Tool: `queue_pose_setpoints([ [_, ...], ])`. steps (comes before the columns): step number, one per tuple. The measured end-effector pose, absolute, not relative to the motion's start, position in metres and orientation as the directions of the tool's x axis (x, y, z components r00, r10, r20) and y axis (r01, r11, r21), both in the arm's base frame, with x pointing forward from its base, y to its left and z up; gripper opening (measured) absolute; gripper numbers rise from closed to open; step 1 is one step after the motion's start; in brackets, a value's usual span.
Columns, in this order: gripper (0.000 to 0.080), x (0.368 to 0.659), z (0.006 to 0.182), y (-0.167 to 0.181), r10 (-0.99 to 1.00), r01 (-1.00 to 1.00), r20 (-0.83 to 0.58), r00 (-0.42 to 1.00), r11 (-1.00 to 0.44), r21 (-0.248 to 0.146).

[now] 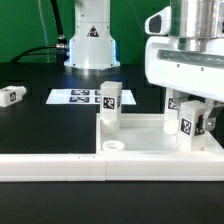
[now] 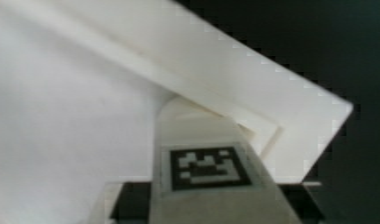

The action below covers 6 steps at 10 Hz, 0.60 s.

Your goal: Assemble square table

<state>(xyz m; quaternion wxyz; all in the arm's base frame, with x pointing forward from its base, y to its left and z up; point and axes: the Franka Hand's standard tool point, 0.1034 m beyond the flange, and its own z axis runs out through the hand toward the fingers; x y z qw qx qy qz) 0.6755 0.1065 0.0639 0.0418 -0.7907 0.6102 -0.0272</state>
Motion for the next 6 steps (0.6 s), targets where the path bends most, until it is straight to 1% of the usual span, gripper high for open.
queue_pose_setpoints([
  [1, 0.0288, 0.6781, 0.0643, 0.1058, -0.994, -0.989, -0.047, 0.099, -0.093, -0.118],
  [2, 0.0288, 0.6773, 0.063, 0.1043, -0.996, -0.991, -0.081, -0.025, 0.036, -0.13],
  [3, 0.0288, 0.677, 0.0627, 0.1053, -0.993, -0.987, -0.085, -0.077, 0.088, -0.133],
  [4, 0.0288, 0.6766, 0.0626, 0.1076, -0.991, -0.985, -0.086, -0.101, 0.112, -0.13],
  [5, 0.0368, 0.6767, 0.0622, 0.1065, -0.992, -0.986, -0.085, -0.097, 0.107, -0.131],
  [6, 0.0368, 0.677, 0.0625, 0.1063, -0.996, -0.99, -0.077, -0.038, 0.048, -0.136],
])
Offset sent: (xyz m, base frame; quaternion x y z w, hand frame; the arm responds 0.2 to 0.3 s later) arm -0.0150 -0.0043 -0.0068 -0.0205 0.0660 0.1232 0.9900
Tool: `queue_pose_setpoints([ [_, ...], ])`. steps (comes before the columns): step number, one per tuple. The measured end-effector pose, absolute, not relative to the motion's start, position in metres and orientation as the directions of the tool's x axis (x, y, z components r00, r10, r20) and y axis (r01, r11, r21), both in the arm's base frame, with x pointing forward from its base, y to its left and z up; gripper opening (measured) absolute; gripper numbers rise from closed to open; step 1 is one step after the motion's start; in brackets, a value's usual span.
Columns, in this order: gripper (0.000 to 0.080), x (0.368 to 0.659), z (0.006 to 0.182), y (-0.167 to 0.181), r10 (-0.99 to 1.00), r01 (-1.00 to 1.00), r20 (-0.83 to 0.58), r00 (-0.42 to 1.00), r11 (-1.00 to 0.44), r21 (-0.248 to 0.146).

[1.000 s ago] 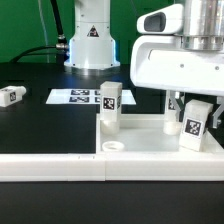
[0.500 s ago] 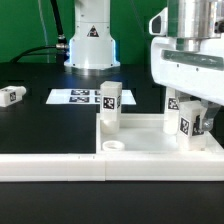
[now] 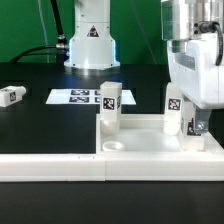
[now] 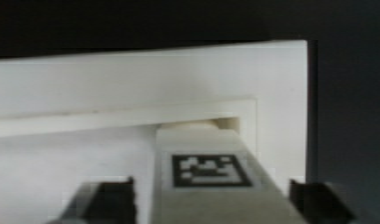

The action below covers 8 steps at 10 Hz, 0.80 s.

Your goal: Assemble square table

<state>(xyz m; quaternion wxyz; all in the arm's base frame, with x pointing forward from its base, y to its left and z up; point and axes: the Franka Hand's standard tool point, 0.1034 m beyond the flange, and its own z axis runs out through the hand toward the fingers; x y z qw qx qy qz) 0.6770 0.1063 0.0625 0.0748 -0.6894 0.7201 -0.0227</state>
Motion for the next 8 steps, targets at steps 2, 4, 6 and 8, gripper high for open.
queue_pose_setpoints([
  [2, 0.0618, 0.6829, 0.0683, 0.1079, -0.931, -0.919, -0.011, 0.364, -0.357, -0.166],
  [4, 0.0643, 0.6827, 0.0675, 0.1071, -0.844, -0.831, 0.021, 0.535, -0.531, -0.163],
  [6, 0.0648, 0.6829, 0.0674, 0.1052, -0.768, -0.755, 0.047, 0.638, -0.637, -0.153],
  [8, 0.0649, 0.6837, 0.068, 0.1009, -0.543, -0.535, 0.113, 0.832, -0.839, -0.095],
])
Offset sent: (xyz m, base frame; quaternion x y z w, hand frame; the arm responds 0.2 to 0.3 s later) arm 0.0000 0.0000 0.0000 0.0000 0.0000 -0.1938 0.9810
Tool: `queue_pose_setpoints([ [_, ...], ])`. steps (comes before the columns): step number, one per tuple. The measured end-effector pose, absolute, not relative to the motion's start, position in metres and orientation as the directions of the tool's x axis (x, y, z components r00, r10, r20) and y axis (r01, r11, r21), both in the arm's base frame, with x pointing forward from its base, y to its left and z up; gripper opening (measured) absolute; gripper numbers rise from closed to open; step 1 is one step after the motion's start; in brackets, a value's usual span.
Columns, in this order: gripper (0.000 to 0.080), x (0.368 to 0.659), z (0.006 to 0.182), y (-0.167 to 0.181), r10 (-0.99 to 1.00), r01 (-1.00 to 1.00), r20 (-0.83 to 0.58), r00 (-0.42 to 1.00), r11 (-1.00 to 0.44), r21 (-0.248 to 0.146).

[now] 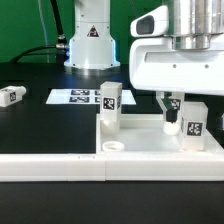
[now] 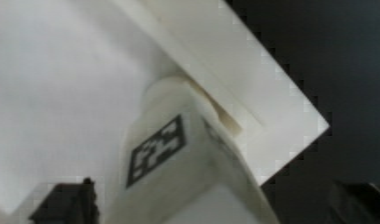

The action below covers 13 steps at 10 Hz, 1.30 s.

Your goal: Assemble square table

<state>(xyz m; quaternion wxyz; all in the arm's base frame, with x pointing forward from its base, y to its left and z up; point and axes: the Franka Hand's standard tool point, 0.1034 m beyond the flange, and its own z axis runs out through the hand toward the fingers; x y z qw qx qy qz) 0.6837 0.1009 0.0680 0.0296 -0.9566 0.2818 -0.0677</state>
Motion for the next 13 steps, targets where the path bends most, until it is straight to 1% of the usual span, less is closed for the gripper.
queue_pose_setpoints([
  [1, 0.0649, 0.686, 0.07, 0.097, -0.372, -0.367, 0.137, 0.918, -0.928, -0.059],
  [2, 0.0649, 0.688, 0.07, 0.093, -0.276, -0.272, 0.141, 0.951, -0.961, -0.045],
  [3, 0.0649, 0.688, 0.07, 0.094, -0.314, -0.31, 0.139, 0.939, -0.949, -0.05],
  [4, 0.0622, 0.688, 0.07, 0.094, -0.327, -0.323, 0.138, 0.935, -0.945, -0.052],
  [5, 0.0622, 0.688, 0.07, 0.093, -0.361, -0.357, 0.136, 0.922, -0.932, -0.057],
  [6, 0.0439, 0.688, 0.07, 0.094, -0.424, -0.419, 0.132, 0.896, -0.906, -0.067],
  [7, 0.0439, 0.688, 0.07, 0.094, -0.486, -0.48, 0.127, 0.865, -0.874, -0.076],
  [8, 0.0289, 0.688, 0.069, 0.094, -0.542, -0.535, 0.121, 0.832, -0.841, -0.084],
  [10, 0.0289, 0.688, 0.069, 0.093, -0.652, -0.645, 0.109, 0.75, -0.758, -0.099],
  [11, 0.0289, 0.687, 0.069, 0.091, -0.737, -0.73, 0.092, 0.669, -0.676, -0.107],
  [13, 0.0289, 0.684, 0.068, 0.086, -0.902, -0.895, 0.034, 0.431, -0.432, -0.112],
])
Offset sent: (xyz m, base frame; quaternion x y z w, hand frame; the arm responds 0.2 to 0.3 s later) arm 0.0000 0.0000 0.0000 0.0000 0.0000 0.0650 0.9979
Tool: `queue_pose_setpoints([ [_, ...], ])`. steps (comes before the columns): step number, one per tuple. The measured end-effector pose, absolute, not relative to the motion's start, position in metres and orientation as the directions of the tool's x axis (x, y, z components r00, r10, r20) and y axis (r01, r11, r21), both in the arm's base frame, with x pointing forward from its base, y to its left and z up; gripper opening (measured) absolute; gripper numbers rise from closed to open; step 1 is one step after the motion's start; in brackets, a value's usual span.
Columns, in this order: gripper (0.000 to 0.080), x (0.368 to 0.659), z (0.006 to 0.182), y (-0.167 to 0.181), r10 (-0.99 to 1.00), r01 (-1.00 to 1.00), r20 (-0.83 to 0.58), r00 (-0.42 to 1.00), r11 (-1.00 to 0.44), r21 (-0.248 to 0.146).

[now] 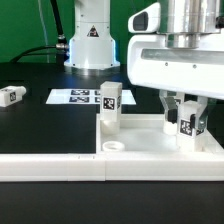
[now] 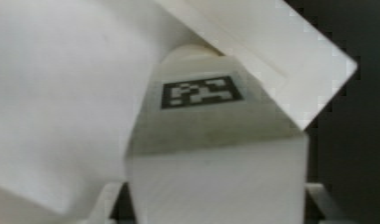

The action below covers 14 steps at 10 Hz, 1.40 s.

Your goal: Assemble square table

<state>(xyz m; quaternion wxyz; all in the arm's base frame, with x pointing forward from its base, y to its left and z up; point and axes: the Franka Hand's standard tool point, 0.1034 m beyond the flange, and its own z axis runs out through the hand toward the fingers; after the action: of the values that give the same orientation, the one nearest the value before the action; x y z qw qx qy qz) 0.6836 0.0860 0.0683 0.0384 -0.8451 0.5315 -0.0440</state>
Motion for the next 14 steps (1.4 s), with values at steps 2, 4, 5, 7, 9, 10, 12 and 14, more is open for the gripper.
queue_pose_setpoints([
  [2, 0.029, 0.682, 0.069, 0.087, -0.966, -0.964, -0.022, 0.259, -0.257, -0.074],
  [4, 0.029, 0.676, 0.067, 0.086, -0.997, -0.997, -0.077, -0.011, 0.016, -0.075],
  [5, 0.029, 0.674, 0.068, 0.083, -0.998, -0.999, -0.037, 0.05, -0.049, -0.005],
  [7, 0.029, 0.679, 0.068, 0.086, -0.994, -0.995, -0.048, -0.096, 0.097, -0.014],
  [9, 0.029, 0.678, 0.068, 0.086, -0.978, -0.979, -0.052, -0.201, 0.202, -0.005],
  [10, 0.029, 0.675, 0.068, 0.087, -0.92, -0.923, -0.08, -0.383, 0.385, -0.004],
  [12, 0.029, 0.671, 0.067, 0.089, -0.862, -0.864, -0.128, -0.49, 0.5, -0.063],
  [14, 0.0294, 0.67, 0.067, 0.088, -0.856, -0.857, -0.135, -0.499, 0.511, -0.074],
])
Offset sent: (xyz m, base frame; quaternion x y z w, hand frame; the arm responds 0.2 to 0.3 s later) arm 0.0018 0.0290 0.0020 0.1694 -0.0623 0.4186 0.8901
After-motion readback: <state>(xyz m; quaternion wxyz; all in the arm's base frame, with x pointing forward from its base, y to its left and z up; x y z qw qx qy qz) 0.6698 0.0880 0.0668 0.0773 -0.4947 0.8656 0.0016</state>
